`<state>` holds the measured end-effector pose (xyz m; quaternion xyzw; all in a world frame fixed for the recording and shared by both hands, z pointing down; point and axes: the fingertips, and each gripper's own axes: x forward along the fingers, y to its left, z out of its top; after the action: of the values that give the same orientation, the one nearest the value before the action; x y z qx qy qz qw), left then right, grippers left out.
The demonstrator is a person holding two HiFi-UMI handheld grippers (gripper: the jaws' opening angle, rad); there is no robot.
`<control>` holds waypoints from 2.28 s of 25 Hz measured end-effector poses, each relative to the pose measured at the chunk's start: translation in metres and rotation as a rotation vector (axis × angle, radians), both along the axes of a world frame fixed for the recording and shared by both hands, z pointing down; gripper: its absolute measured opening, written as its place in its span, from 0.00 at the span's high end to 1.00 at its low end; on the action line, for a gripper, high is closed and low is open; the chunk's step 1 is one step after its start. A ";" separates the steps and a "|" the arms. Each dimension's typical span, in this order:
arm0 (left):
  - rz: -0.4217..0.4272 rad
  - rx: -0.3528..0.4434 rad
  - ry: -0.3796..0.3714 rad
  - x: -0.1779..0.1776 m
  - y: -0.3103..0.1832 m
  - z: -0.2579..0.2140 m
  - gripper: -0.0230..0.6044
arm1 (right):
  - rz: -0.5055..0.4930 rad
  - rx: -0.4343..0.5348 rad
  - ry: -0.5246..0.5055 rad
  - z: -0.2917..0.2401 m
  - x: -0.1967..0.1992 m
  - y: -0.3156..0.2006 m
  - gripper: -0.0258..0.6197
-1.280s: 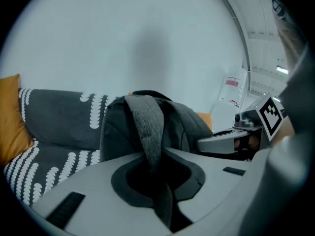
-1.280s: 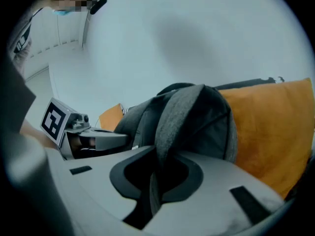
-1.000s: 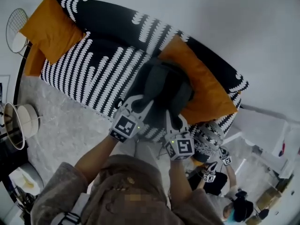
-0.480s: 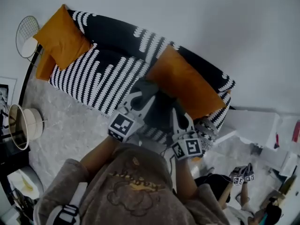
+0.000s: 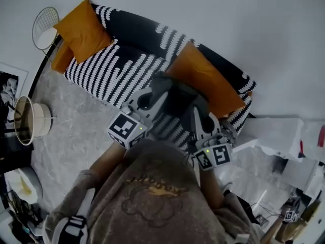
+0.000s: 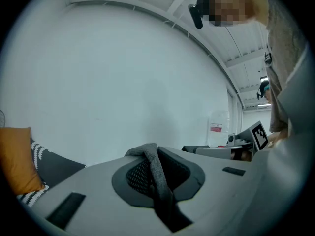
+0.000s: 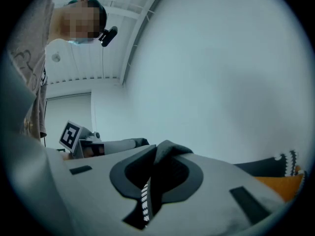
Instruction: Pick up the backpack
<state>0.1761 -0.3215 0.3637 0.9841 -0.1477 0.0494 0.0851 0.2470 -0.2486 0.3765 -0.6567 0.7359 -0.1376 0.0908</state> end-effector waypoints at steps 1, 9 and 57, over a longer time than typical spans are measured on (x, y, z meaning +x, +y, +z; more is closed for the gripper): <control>-0.008 0.008 0.009 0.000 0.005 -0.005 0.92 | -0.005 0.009 0.012 -0.007 0.001 0.003 0.91; 0.030 0.029 0.044 -0.011 0.045 -0.038 0.92 | 0.023 0.067 0.032 -0.041 0.002 0.033 0.91; 0.122 0.060 0.015 -0.241 0.277 -0.057 0.92 | 0.033 0.078 -0.051 -0.060 -0.238 0.268 0.91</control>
<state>-0.0653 -0.0445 0.3069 0.9937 -0.0882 0.0429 0.0533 0.0090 0.0197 0.3168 -0.6611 0.7271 -0.1241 0.1373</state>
